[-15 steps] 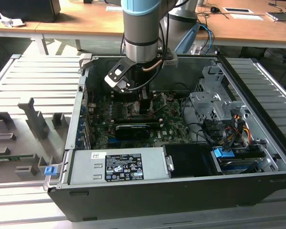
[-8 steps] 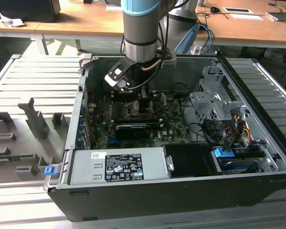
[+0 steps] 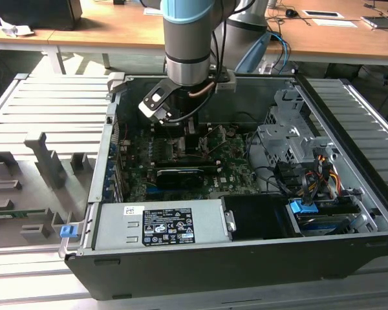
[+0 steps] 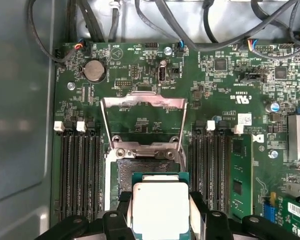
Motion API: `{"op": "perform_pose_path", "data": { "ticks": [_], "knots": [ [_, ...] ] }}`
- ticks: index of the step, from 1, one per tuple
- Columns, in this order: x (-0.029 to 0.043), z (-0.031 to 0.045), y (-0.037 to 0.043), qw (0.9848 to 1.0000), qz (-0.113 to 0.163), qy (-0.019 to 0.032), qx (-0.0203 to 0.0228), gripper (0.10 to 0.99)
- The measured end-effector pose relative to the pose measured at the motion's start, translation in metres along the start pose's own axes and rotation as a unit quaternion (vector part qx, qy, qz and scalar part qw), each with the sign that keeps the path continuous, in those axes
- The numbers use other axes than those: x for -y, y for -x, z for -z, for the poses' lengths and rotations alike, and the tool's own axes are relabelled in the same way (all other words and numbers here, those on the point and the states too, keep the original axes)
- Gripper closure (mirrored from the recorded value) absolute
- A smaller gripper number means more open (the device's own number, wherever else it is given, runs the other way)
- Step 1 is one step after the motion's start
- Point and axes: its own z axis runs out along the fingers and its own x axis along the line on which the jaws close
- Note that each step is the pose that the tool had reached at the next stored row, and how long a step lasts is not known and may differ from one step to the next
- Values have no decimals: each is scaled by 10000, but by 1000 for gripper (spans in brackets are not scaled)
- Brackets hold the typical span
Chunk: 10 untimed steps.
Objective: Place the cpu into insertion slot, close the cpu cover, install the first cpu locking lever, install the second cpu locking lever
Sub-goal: 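Place the cpu into insertion slot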
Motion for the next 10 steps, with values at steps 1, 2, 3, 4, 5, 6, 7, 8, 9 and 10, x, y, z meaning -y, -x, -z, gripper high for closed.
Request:
{"op": "perform_pose_path", "data": {
  "ticks": [1,2,3,4,5,6,7,8,9,10],
  "knots": [
    [2,-20,-12,10000,3,0,-2,545],
    [4,-41,-21,10000,9,0,-9,545],
    [5,-51,-26,10000,11,0,-11,545],
    [5,-60,-32,10000,13,-1,-14,545],
    [6,-71,-41,10000,13,-1,-20,545],
    [6,-79,-48,10000,13,0,-24,545],
    [7,-86,-54,10000,13,0,-27,545],
    [7,-94,-60,10000,13,0,-29,545],
    [8,-105,-66,10000,13,0,-29,545],
    [10,-128,-75,10000,10,-3,-28,545]
  ]
}}
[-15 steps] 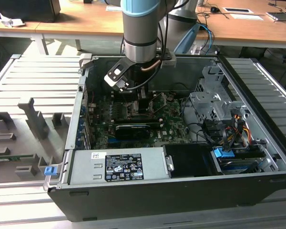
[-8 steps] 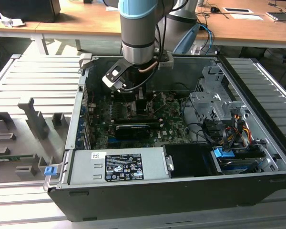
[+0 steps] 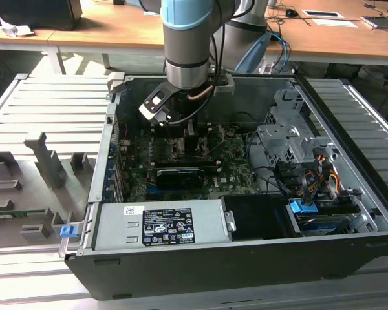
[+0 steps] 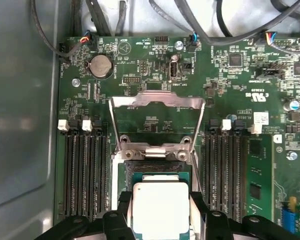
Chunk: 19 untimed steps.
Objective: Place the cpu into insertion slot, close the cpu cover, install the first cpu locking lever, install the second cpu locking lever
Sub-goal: 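Place the cpu into insertion slot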
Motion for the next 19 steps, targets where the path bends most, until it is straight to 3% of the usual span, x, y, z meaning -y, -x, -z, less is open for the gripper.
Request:
{"op": "perform_pose_path", "data": {
  "ticks": [7,10,19],
  "knots": [
    [-11,-85,-27,10000,-46,-17,3,545],
    [-39,-105,-30,10000,-46,-26,3,545],
    [-37,-139,-35,10000,-52,-30,5,545]
  ]
}}
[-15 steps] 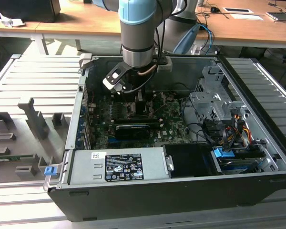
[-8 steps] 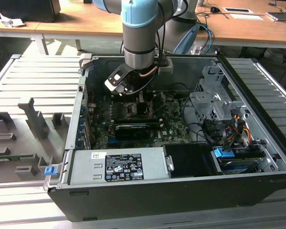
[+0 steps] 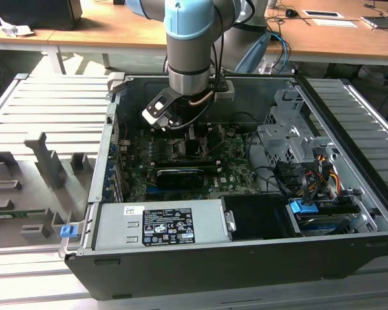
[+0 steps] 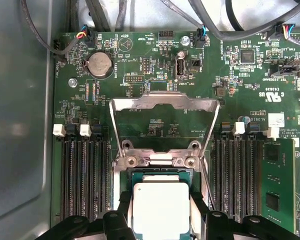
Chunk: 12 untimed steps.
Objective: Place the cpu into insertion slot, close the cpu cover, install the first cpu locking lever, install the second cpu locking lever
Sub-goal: 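Place the cpu into insertion slot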
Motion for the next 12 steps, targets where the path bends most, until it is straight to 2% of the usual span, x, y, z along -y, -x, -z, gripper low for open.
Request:
{"op": "perform_pose_path", "data": {
  "ticks": [7,8,12],
  "knots": [
    [0,-1,0,10000,-2,1,0,537],
    [0,-1,0,10000,-2,1,0,471],
    [0,11,0,10000,-3,0,1,471]
  ]
}}
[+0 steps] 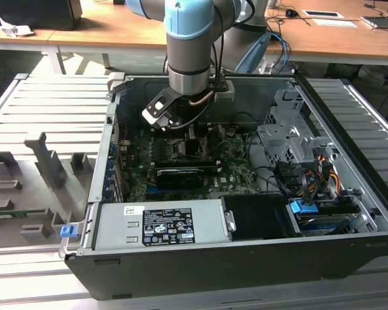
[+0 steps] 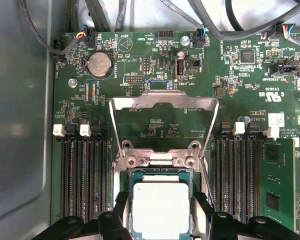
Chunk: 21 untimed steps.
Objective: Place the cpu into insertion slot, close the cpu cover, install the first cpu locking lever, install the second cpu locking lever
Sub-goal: 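Place the cpu into insertion slot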
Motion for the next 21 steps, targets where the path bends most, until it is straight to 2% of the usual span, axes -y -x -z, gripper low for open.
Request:
{"op": "perform_pose_path", "data": {
  "ticks": [8,9,10,11,13,14,15,16,17,21],
  "knots": [
    [-5,61,-3,10000,0,-5,-1,471],
    [-4,65,-3,10000,-1,-6,-1,553],
    [-5,69,-2,10000,-1,-7,-1,553],
    [-5,78,-2,10000,0,-9,0,678],
    [-6,86,-3,10000,-1,-9,-1,678],
    [-7,96,-3,10000,-1,-10,-1,859],
    [-7,99,-4,10000,-1,-11,-1,918],
    [-7,103,-3,10000,-1,-12,0,918],
    [-7,106,-4,10000,-1,-13,0,980],
    [-9,123,-4,10000,0,-13,3,980]
  ]
}}
